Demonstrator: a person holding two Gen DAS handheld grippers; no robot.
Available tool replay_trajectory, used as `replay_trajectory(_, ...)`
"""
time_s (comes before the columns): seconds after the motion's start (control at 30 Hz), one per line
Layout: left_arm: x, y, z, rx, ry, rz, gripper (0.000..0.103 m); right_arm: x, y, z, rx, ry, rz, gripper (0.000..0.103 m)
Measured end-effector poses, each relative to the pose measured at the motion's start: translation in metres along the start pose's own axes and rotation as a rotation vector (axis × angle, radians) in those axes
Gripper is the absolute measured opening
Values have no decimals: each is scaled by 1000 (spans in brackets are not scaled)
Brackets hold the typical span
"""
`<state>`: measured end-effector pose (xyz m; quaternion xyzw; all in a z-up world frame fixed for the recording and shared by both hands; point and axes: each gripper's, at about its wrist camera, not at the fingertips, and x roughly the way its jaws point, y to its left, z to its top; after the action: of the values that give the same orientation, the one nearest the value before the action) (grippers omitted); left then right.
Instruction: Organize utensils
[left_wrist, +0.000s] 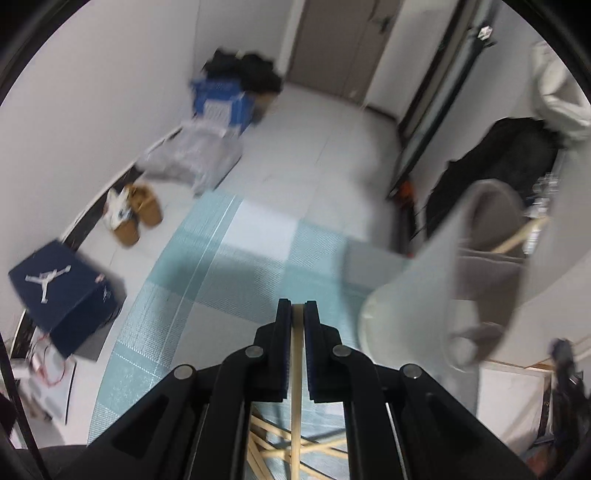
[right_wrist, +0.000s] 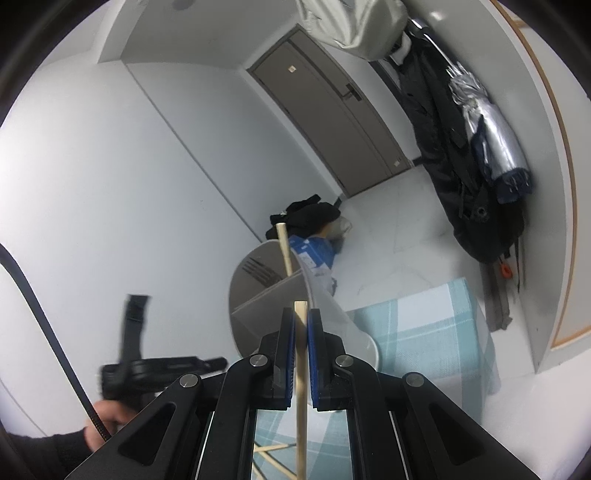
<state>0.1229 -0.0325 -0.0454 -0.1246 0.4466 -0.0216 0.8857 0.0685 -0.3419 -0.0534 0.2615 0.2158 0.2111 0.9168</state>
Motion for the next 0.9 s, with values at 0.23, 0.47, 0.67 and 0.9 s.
replay_trajectory(0.23, -45, -10, -21, 55, -145, -118, 3, -4, 12, -11, -35, -6, -41, 6)
replay_trajectory(0.47, -67, -14, -32, 108, -201, -142, 3, -19, 30, -22, -84, -16, -91, 6)
replay_trajectory(0.67, -80, -22, -42, 161, -190, -148, 3, -32, 57, -24, -121, -33, -102, 6)
replay_trajectory(0.9, -93, -23, -46, 189, -186, -179, 3, -43, 77, -26, -153, -39, -127, 6)
